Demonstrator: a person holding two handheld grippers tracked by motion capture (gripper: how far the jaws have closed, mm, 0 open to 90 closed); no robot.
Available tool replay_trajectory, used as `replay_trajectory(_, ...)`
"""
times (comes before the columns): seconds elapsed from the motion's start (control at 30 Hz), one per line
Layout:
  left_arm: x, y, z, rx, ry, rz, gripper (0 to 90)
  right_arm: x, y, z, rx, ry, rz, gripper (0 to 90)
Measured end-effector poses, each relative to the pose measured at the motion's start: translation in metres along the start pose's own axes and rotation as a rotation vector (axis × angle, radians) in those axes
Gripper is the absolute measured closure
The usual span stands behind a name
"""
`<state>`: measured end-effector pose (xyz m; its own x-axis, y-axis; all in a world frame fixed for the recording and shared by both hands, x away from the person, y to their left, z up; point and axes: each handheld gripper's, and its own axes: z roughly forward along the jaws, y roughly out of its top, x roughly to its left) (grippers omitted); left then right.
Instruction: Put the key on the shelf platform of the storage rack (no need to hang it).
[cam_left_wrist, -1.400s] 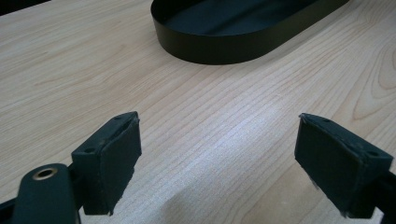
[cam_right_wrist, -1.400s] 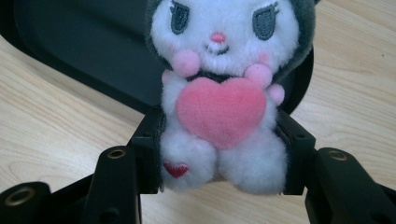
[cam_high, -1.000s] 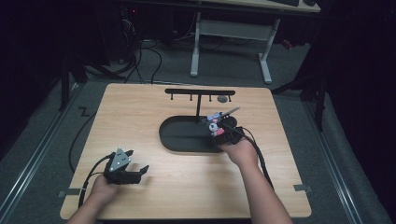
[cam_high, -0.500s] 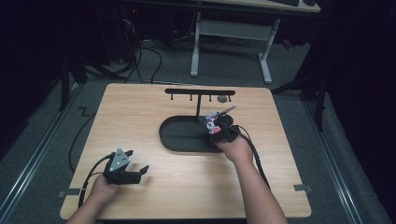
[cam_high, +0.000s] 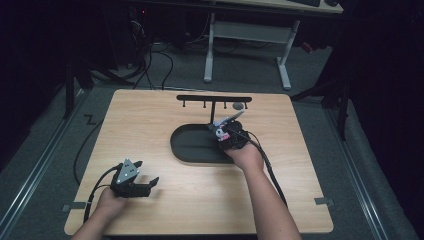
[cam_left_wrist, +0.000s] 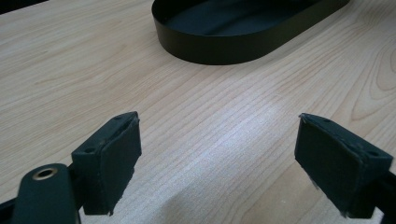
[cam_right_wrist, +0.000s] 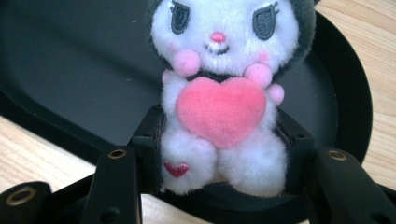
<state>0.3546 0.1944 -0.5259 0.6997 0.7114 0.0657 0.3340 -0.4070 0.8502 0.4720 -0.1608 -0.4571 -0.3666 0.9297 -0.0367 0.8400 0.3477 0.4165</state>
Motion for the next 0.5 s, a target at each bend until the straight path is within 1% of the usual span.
replay_trajectory(0.1,0.000,0.000,0.000,0.000,-0.001,0.000,15.4,0.000,0.001,0.002,0.008,-0.001,0.012,47.6)
replay_trajectory(0.17,0.000,0.000,0.000,0.001,-0.001,-0.001,15.4,0.000,0.001,0.006,0.010,-0.004,0.008,47.6)
replay_trajectory(0.23,0.000,0.000,0.000,-0.001,-0.001,-0.002,15.4,-0.001,0.000,0.010,0.029,-0.008,0.003,47.5)
replay_trajectory(0.4,0.000,0.000,0.000,0.000,-0.001,-0.002,15.4,0.000,-0.003,0.011,0.047,-0.005,-0.004,47.5)
replay_trajectory(0.5,0.000,0.000,0.000,0.000,0.000,0.001,15.4,0.000,-0.008,0.010,0.050,0.000,0.007,47.5)
